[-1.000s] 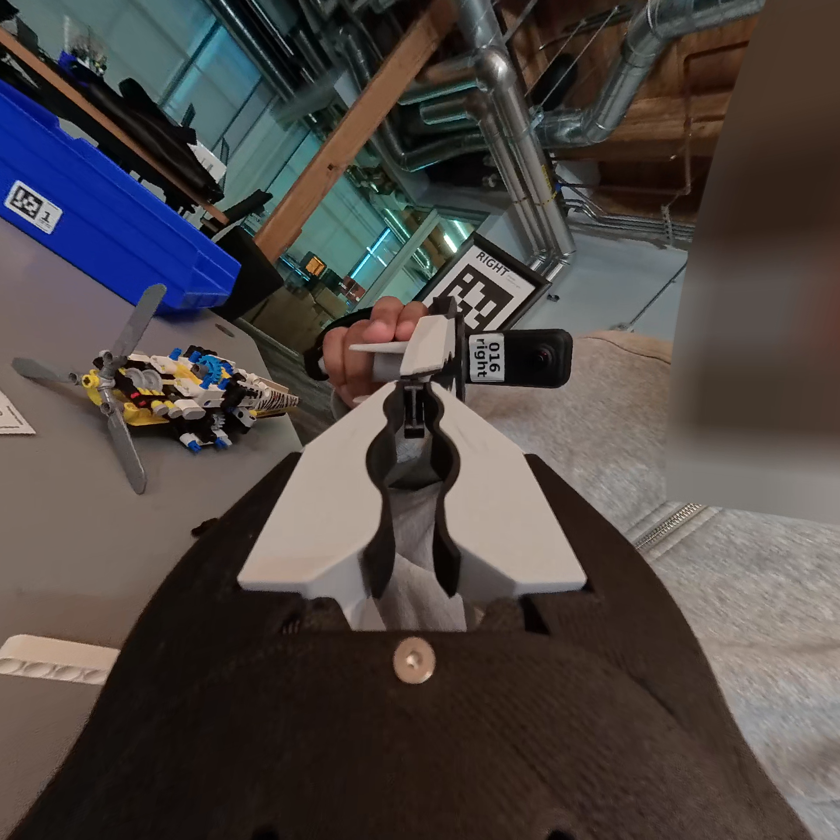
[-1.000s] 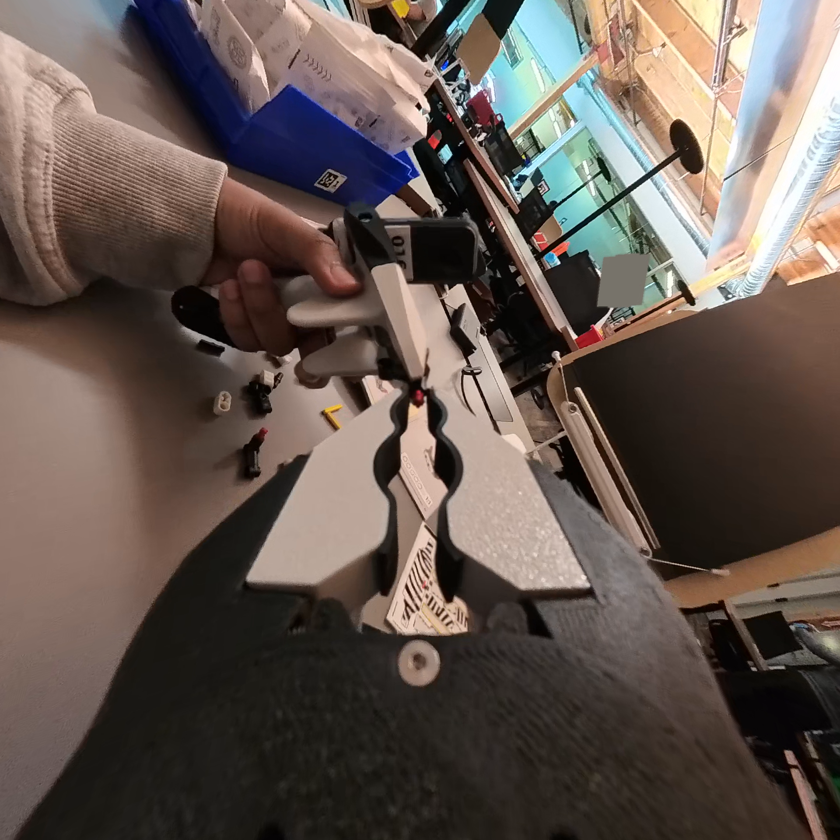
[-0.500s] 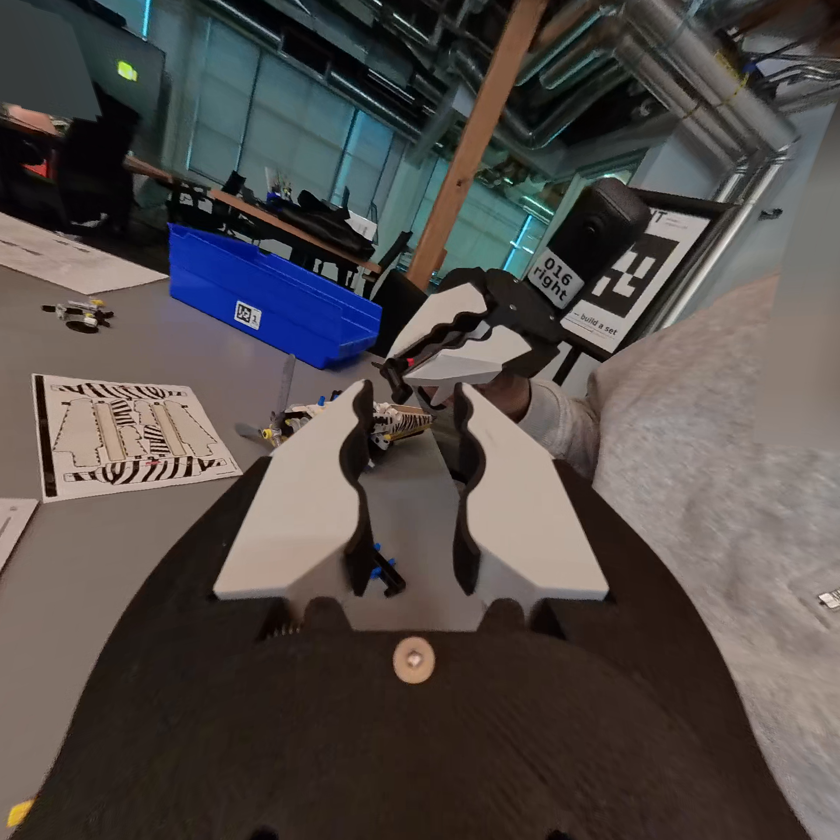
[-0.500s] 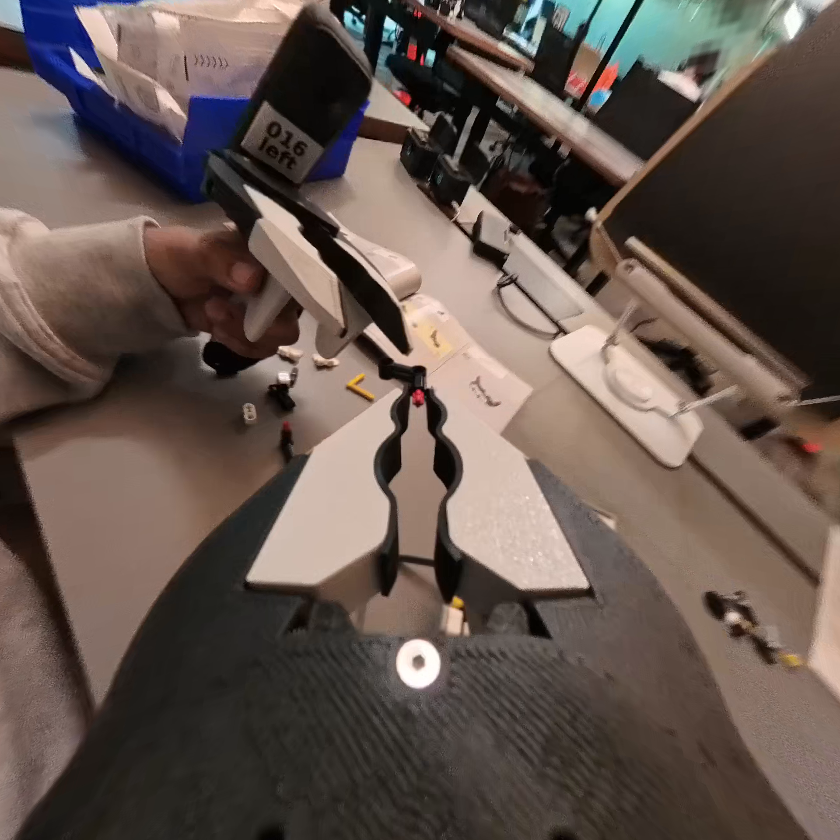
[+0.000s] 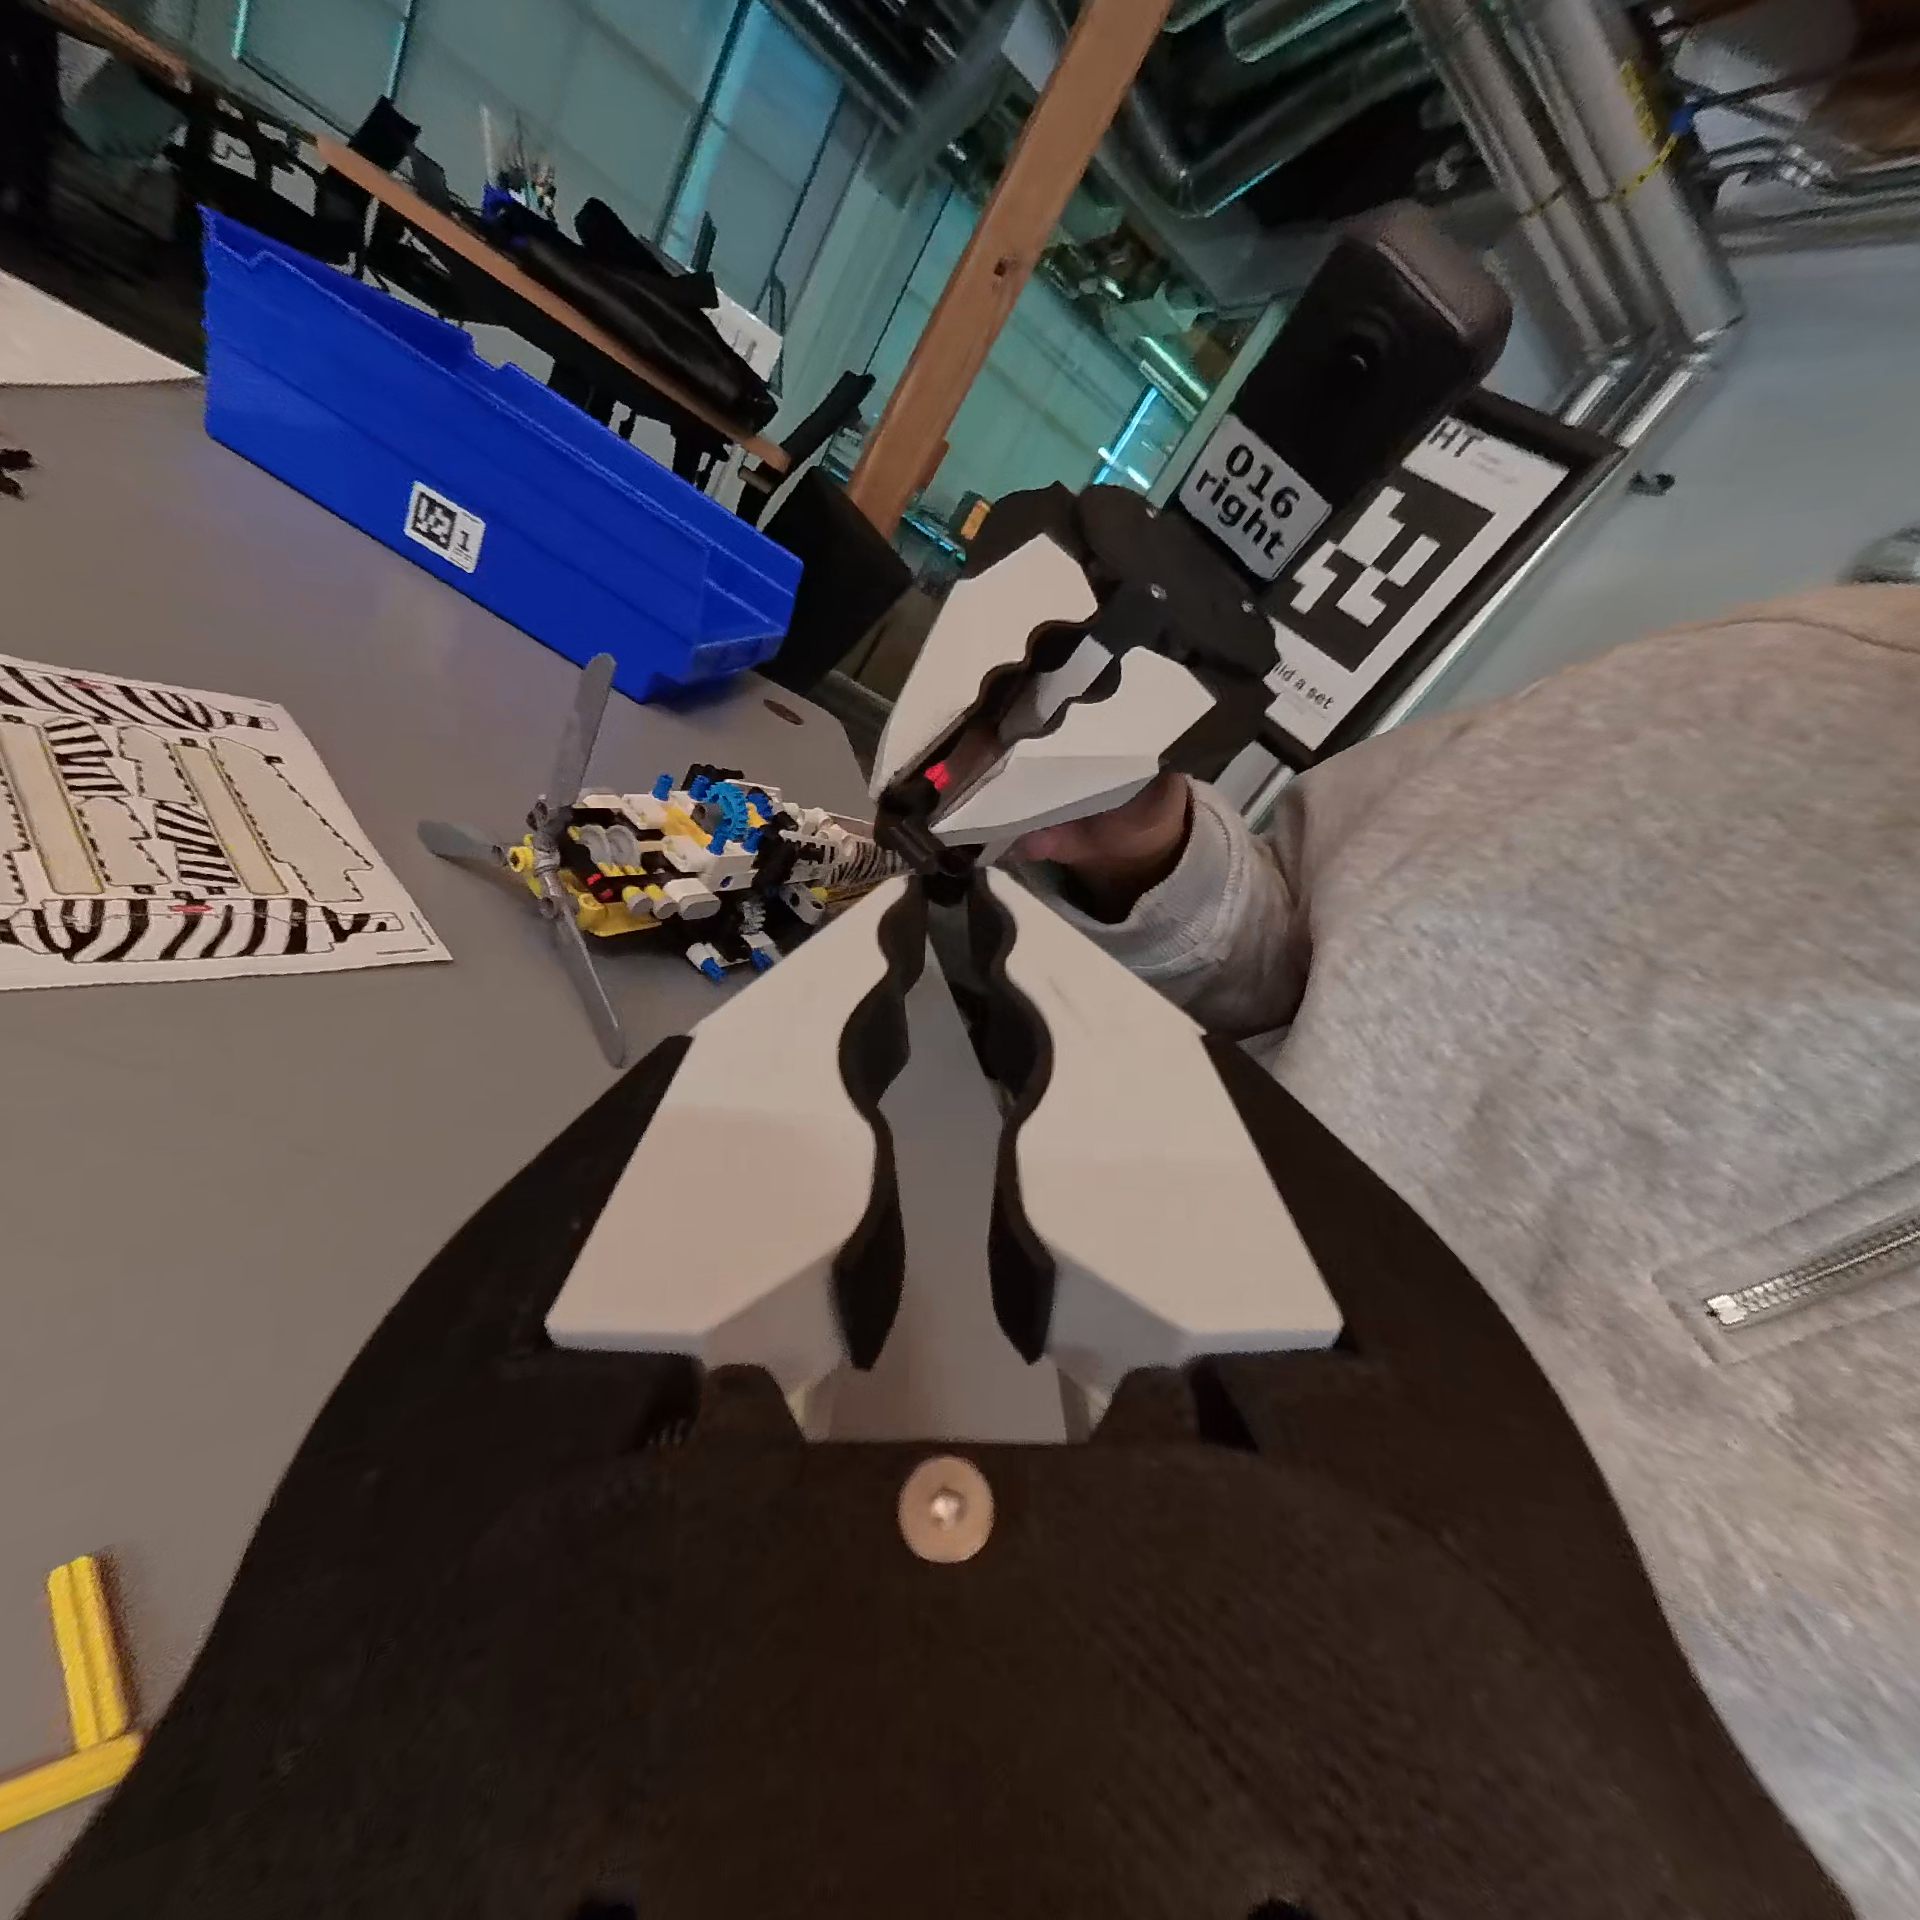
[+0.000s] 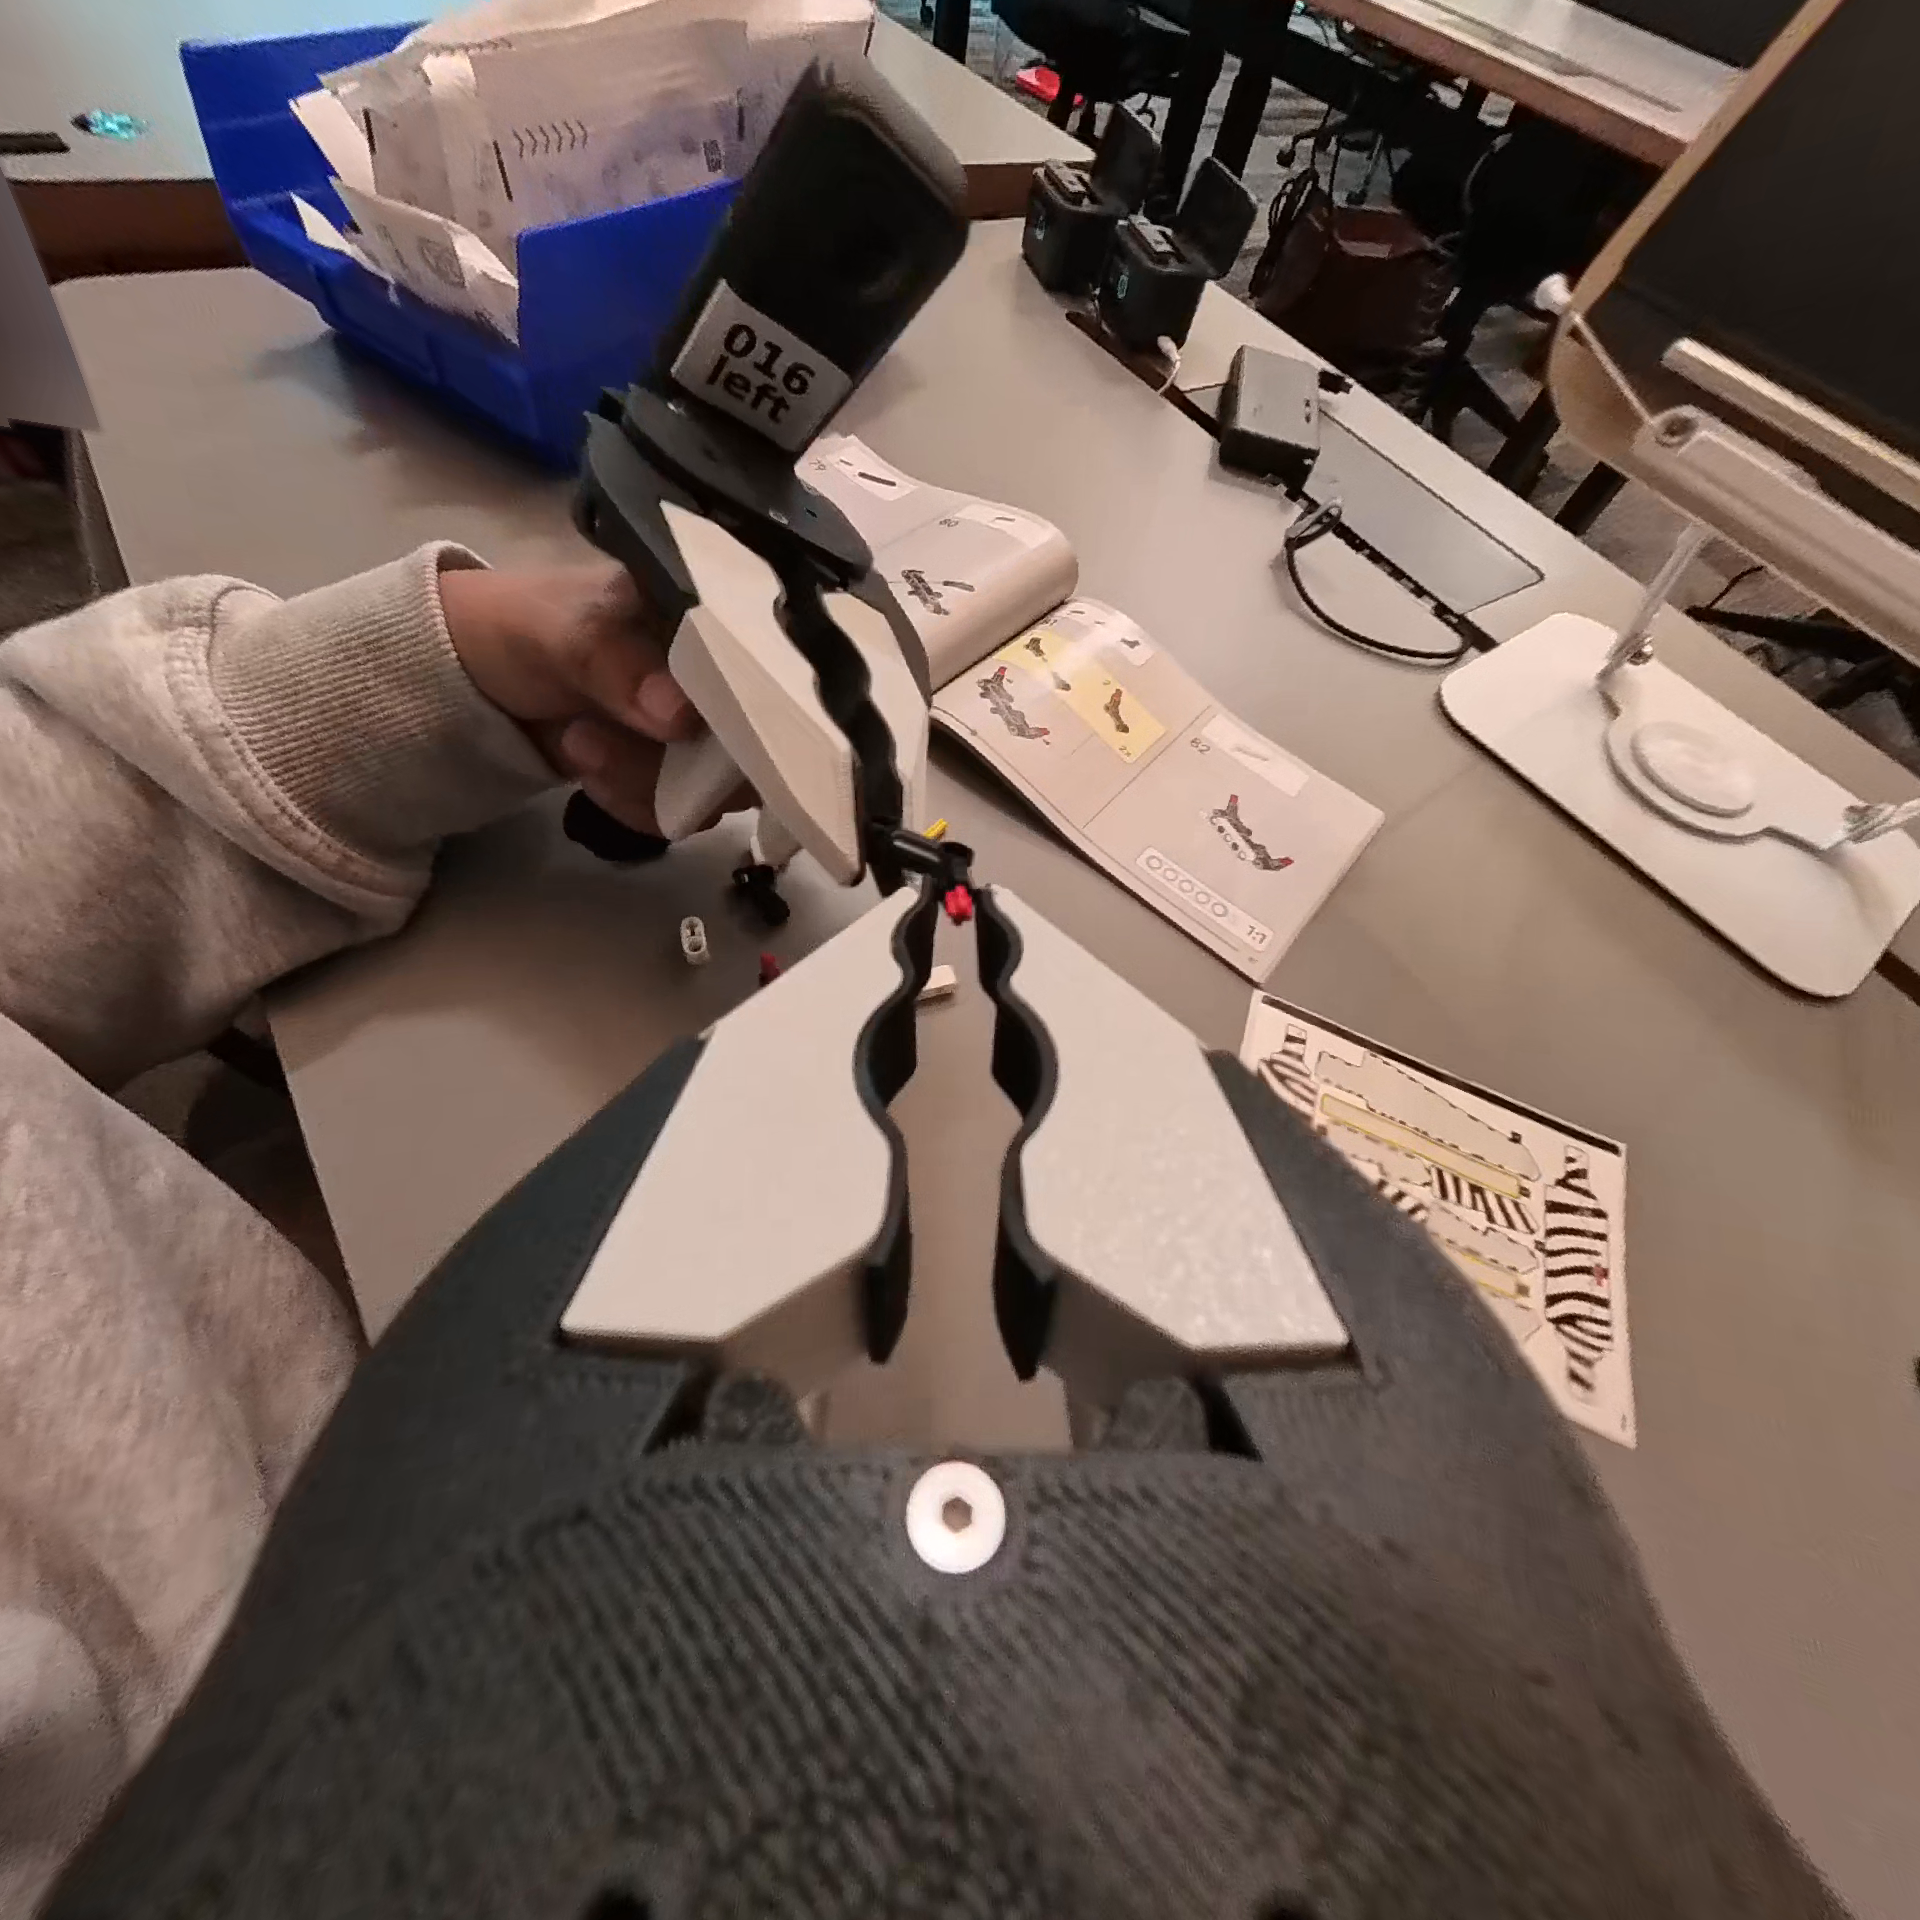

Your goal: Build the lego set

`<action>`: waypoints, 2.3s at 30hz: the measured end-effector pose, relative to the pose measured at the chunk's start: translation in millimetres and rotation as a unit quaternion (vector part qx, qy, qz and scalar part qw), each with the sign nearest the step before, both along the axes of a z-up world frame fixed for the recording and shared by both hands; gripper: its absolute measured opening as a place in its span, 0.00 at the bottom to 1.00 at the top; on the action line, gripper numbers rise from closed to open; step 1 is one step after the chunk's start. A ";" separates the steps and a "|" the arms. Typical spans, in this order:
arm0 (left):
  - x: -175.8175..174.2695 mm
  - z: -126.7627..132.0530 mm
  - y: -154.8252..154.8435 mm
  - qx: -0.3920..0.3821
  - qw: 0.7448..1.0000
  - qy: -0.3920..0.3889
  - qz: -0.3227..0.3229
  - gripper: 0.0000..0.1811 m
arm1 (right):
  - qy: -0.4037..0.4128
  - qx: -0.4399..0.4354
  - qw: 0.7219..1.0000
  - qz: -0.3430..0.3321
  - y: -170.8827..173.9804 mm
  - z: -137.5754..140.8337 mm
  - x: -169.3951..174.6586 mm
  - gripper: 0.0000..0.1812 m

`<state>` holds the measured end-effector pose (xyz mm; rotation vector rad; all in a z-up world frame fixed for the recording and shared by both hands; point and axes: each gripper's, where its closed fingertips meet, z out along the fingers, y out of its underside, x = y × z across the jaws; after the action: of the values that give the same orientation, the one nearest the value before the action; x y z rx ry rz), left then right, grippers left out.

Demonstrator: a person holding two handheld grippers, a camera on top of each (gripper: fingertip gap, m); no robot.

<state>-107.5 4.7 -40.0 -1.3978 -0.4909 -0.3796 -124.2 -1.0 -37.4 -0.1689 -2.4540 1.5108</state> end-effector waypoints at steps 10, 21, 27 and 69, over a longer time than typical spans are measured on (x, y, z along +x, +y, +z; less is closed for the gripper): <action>1.0 2.7 -5.1 0.058 0.993 -0.087 -0.050 0.03 | 0.191 0.065 0.979 0.040 -3.1 0.1 4.3 0.19; 12.1 5.2 -3.0 0.072 0.988 -0.097 -0.095 0.04 | 0.310 0.155 0.929 0.130 -5.0 -6.2 12.7 0.03; -5.1 2.0 -6.1 0.038 0.998 -0.047 -0.011 0.19 | 0.255 0.156 0.951 0.083 5.8 -10.2 0.6 0.03; -52.0 33.1 -85.0 0.133 0.962 0.013 0.239 0.20 | -0.090 0.350 0.927 0.096 66.3 -131.8 60.8 0.03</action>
<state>-159.5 -80.3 -6.9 -0.9832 -0.7075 -0.0293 -63.3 65.3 -169.2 0.0774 -3.0570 0.6016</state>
